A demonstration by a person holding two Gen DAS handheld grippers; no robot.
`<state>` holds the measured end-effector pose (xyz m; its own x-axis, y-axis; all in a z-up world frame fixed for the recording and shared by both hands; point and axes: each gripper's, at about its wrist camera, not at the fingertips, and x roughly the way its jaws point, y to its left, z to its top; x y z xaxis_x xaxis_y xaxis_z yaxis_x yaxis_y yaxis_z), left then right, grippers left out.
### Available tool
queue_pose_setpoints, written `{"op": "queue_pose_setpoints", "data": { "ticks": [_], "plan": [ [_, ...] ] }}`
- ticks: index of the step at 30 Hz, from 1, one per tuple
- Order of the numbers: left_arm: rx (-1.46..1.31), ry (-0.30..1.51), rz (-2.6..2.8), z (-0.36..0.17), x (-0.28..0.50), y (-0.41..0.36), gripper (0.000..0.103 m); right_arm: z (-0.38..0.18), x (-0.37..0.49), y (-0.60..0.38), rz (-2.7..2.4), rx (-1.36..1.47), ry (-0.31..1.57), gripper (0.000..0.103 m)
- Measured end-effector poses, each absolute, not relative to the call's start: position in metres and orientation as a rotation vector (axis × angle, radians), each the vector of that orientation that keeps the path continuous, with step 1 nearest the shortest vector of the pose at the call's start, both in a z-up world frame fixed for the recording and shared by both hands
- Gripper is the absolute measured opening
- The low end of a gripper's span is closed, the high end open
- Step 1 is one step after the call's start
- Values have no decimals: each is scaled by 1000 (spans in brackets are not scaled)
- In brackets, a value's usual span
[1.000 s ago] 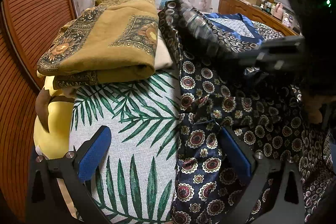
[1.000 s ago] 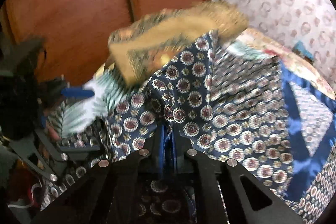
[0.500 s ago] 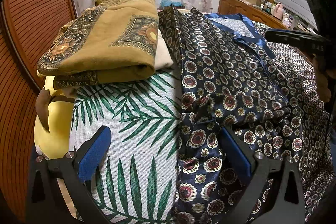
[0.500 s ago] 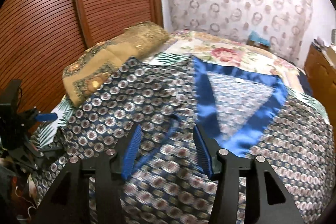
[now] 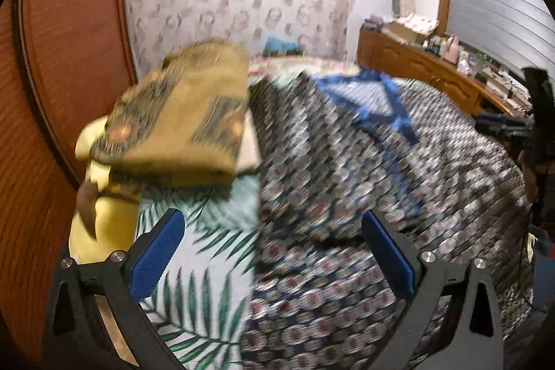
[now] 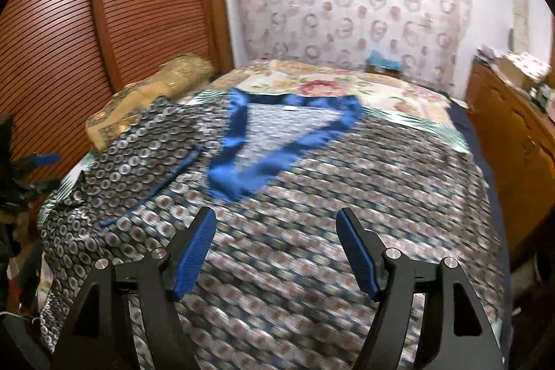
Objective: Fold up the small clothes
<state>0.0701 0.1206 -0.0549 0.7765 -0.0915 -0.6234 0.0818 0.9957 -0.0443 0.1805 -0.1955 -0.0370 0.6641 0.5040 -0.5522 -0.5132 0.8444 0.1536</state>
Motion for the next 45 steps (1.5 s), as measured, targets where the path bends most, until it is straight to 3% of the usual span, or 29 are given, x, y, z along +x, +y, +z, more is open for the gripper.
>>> {"op": "queue_pose_setpoints", "data": {
  "ticks": [20,37,41,43,45],
  "plan": [
    [79,743,-301,-66,135,-13,102,-59,143,-306,353,142,695,74],
    [194,907,-357,-101,167,-76,103,-80,189,-363,340,373,872,73],
    [173,922,-365,-102,169,-74,103,-83,198,-359,385,384,905,55],
    [176,922,-366,-101,169,-74,103,-83,199,-362,397,374,898,50],
    [176,921,-366,-101,169,-73,103,-81,200,-368,375,358,892,37]
  ]
}}
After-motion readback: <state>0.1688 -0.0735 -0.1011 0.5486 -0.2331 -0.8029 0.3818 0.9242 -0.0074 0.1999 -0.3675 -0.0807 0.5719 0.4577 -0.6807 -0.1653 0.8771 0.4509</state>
